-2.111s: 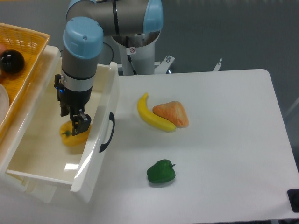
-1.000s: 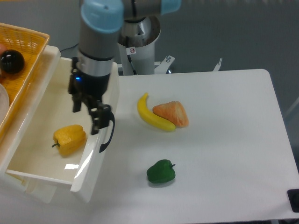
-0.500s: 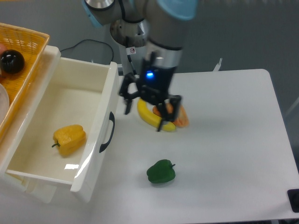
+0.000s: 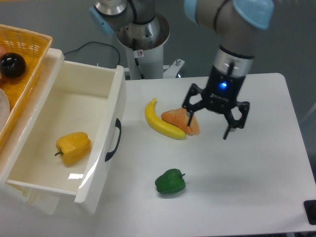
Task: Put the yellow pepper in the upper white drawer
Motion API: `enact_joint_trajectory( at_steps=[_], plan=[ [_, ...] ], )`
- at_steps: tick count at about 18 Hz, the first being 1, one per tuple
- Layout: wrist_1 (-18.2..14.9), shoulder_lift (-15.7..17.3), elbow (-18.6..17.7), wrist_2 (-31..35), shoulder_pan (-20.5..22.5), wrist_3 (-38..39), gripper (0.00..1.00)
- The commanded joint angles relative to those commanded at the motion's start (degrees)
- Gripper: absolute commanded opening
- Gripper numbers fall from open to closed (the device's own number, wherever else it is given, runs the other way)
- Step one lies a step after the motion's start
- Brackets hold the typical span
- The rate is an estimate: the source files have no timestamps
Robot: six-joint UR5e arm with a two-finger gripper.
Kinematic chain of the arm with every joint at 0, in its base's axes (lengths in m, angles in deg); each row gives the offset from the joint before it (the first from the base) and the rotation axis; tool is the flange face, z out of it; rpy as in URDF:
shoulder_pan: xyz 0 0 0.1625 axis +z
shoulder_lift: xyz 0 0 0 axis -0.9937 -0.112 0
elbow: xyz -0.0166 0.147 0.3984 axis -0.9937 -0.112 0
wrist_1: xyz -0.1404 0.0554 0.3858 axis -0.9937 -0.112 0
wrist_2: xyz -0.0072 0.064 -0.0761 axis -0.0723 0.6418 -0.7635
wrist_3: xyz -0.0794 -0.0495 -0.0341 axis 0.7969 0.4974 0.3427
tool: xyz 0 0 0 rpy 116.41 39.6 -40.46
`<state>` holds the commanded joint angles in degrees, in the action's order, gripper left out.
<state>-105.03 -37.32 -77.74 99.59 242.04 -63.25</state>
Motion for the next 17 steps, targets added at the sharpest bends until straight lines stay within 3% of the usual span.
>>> enact_joint_trajectory(
  at_steps=[2,9,12,17],
  plan=[
    [0.0,-1.8,0.3,8.0,0.1,-2.9,1.00],
    [-0.8,-4.2,-1.1,19.7,-0.9,-24.0,1.00],
    [-0.3,-6.7,-0.4,20.3,-2.0,-24.7,1.00],
    [-0.3,-7.7,-0.5,22.0,-2.4,-24.7,1.00]
  ],
)
